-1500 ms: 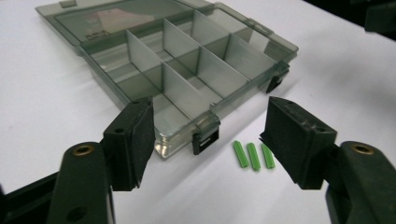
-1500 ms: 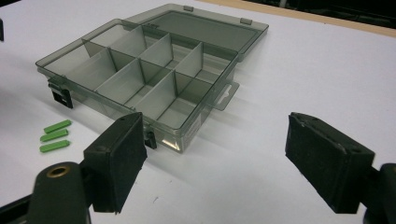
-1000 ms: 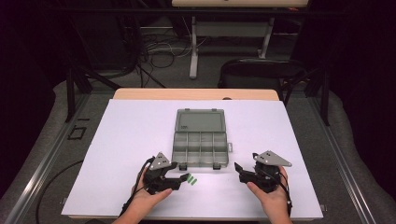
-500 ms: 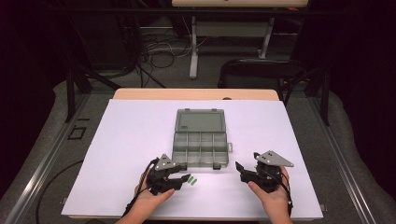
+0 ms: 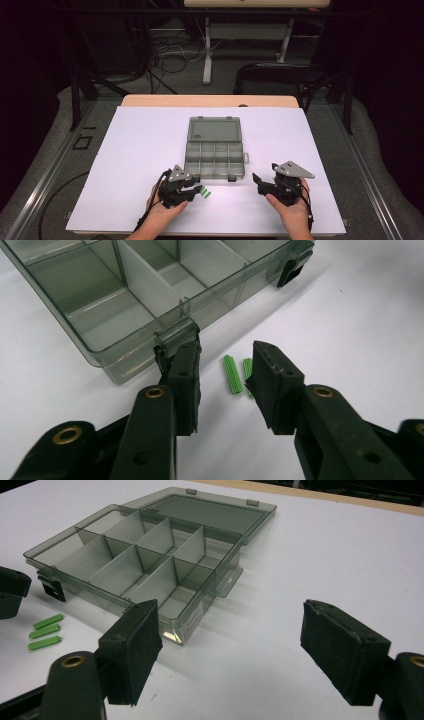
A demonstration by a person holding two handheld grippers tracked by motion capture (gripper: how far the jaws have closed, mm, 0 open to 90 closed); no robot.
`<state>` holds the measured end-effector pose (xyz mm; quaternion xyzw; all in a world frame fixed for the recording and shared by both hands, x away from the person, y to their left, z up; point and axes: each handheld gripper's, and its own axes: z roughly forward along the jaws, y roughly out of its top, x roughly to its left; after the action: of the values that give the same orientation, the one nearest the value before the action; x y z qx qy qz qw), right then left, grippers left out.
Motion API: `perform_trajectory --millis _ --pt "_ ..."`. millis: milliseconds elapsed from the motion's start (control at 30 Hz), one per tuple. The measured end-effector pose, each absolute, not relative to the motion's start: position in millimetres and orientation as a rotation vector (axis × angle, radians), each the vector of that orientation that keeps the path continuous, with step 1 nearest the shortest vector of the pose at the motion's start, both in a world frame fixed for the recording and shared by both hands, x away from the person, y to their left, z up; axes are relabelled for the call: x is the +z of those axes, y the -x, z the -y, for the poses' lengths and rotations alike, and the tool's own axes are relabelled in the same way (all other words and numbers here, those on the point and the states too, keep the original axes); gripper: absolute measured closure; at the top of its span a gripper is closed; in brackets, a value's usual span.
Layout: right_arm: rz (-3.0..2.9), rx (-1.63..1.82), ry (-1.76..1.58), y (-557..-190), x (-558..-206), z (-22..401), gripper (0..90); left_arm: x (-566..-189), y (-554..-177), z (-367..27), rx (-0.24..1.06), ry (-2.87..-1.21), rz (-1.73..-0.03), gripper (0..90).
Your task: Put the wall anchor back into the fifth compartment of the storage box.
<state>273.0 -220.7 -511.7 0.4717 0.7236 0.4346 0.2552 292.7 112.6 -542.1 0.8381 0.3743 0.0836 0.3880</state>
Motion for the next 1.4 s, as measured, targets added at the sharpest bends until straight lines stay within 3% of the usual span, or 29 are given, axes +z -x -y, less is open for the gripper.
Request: perform_trajectory --millis 600,1400 --pt "-1.984 1.168 -1.287 -272 -512 222 23.6 -553 -300 -103 0.131 -2.134 -1.043 73.3" --pt "-1.989 1.168 -1.292 -272 -513 223 24.7 -552 -299 -94 0.196 -2.238 -1.008 78.0"
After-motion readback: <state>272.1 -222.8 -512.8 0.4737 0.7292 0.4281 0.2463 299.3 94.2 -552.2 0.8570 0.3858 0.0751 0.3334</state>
